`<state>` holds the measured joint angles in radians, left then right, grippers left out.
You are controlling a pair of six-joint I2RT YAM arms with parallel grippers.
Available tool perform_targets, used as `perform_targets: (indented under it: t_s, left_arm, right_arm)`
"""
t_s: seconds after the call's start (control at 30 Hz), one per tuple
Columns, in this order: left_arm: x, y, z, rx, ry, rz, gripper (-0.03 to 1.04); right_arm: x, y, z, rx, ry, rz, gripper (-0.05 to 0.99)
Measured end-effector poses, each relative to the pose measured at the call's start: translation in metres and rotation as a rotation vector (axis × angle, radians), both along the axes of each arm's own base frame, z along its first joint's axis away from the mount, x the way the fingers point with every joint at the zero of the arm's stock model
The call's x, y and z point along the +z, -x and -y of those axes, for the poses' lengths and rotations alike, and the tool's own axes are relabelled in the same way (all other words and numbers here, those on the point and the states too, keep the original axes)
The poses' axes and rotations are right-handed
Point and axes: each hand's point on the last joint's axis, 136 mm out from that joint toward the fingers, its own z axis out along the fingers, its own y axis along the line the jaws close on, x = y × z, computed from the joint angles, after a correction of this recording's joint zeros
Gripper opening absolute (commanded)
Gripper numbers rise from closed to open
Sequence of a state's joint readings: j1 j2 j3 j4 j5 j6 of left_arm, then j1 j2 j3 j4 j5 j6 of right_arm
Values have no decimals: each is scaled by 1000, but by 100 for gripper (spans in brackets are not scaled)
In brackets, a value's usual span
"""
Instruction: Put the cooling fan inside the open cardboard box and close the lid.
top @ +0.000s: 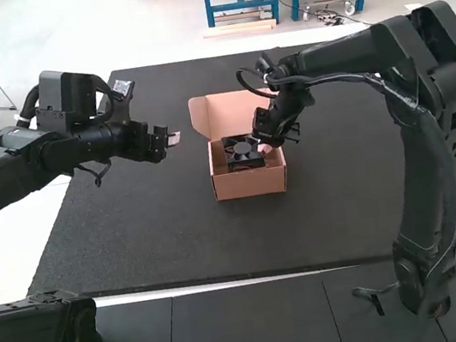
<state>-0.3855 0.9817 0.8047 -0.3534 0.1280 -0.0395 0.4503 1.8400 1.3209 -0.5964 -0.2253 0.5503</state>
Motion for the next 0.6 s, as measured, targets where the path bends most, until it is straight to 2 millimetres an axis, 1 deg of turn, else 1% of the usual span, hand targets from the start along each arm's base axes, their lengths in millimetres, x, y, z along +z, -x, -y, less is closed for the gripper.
perform_targets:
  t_s: [0.2, 0.53, 0.6]
  left_arm:
    - [1, 0, 1, 3, 11, -3, 97]
    - [1, -1, 1, 11, 24, -6, 97]
    - [1, -1, 1, 12, 26, -7, 97]
  right_arm:
    - [-3, -1, 2, 8, 16, 4, -2]
    - [-25, 4, 6, 24, 52, -34, -2]
    - [-26, 3, 6, 24, 52, -31, 11]
